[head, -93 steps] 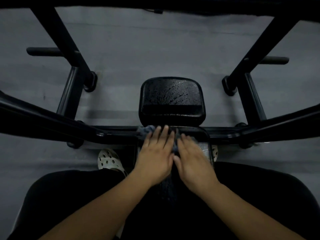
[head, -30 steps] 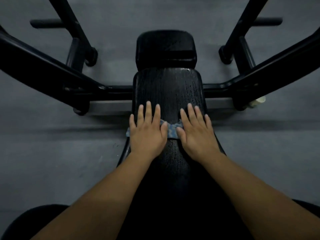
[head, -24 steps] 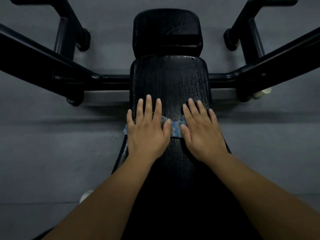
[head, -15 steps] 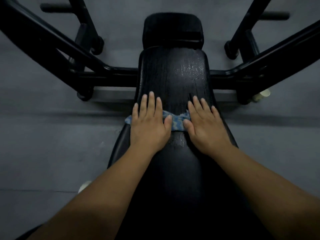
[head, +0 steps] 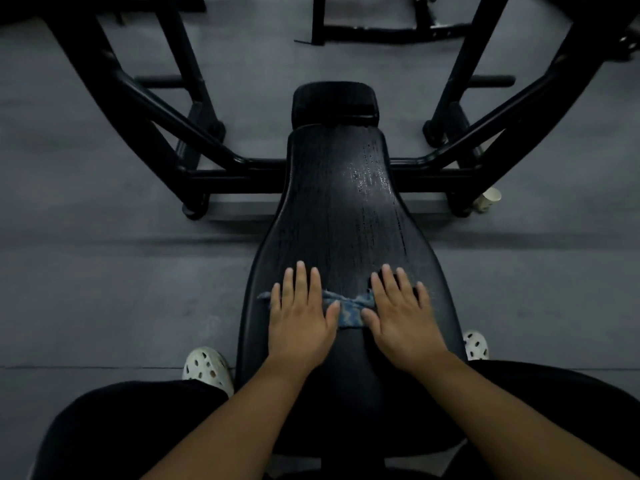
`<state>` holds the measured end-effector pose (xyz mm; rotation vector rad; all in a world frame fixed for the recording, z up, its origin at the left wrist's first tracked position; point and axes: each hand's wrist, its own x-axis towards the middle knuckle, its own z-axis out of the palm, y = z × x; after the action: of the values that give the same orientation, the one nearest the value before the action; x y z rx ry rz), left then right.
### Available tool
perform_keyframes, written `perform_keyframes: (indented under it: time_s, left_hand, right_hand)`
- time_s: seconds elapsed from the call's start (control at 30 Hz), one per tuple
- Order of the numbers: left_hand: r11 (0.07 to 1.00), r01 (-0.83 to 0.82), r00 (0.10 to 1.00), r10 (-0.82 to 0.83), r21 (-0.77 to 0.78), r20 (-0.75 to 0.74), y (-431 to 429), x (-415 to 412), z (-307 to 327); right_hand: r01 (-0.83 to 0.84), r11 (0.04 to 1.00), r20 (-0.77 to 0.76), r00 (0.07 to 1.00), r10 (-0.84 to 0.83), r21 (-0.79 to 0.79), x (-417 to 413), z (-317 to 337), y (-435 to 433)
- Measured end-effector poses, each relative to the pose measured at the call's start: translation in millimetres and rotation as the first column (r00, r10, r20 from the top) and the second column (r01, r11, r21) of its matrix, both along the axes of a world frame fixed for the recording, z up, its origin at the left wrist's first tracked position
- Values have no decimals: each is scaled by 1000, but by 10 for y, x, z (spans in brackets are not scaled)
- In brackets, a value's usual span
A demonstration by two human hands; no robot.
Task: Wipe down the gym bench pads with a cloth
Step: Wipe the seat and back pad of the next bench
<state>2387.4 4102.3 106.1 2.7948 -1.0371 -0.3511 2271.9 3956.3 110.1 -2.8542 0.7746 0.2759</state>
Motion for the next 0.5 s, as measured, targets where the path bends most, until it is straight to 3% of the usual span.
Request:
perform_keyframes:
  time_s: [0.13, 0.23, 0.33, 0.5]
  left_hand:
    - [998, 29, 999, -27, -54, 46, 176, -237, -3]
    - [997, 70, 997, -70, 25, -24, 193, -277, -21]
    - [995, 81, 997, -81, 49, -4, 108, -162, 4]
    - [981, 192, 981, -192, -10, -26, -175, 311, -41]
  right_hand:
    - [174, 983, 192, 964, -183, 64, -99, 32, 430]
    - [223, 965, 103, 966, -238, 137, -56, -4, 530]
    - [274, 950, 43, 958, -283, 150, 56, 25, 490]
    - [278, 949, 142, 944, -298, 148, 480, -27, 209]
